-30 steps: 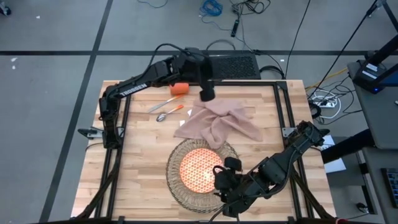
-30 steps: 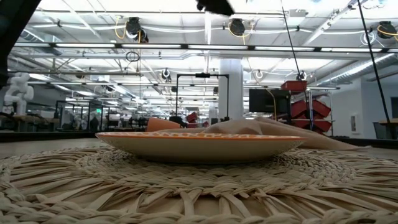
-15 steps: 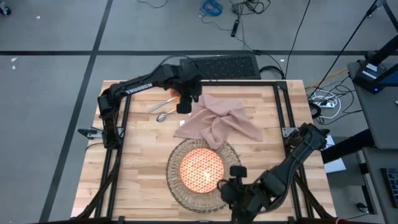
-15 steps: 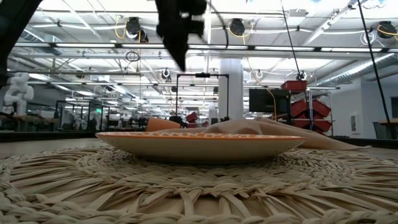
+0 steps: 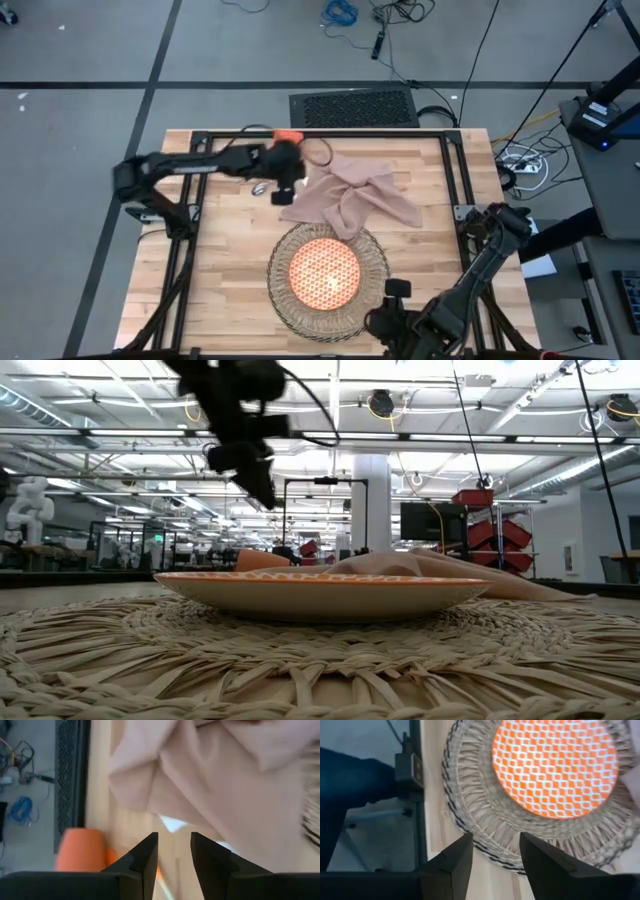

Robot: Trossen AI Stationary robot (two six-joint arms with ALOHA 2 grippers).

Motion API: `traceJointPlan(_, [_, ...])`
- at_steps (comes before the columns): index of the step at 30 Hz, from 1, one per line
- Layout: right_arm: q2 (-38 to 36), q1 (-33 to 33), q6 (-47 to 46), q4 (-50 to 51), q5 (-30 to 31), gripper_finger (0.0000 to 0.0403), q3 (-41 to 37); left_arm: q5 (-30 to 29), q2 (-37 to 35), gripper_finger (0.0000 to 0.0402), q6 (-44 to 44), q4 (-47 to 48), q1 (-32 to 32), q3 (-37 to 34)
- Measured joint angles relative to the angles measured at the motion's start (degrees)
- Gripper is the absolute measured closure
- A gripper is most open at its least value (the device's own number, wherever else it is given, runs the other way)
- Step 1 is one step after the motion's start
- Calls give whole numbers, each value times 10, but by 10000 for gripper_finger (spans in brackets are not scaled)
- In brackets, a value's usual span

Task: Set table place
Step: Fold the napkin

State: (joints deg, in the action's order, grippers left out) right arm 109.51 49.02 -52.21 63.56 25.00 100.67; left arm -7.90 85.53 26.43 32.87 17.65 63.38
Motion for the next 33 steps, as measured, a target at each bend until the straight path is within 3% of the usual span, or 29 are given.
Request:
traceJointPlan(5, [-3, 24, -35, 42, 47, 252, -1, -21, -97, 300, -27, -81, -65, -155])
traceJointPlan(11, [-3, 32, -57, 69, 87, 252, -1, -185, -113, 300, -63, -156, -187, -277])
traceJointPlan(14, [-3, 32, -59, 69, 98, 252, -1, -240, -104, 300, -79, -201, -230, -313])
traceJointPlan(18, [-3, 32, -59, 71, 108, 252, -1, -263, -87, 300, -86, -244, -261, -328])
traceJointPlan(33, [-3, 28, -72, 71, 142, 252, -1, -244, 56, 300, -75, -366, -291, -328])
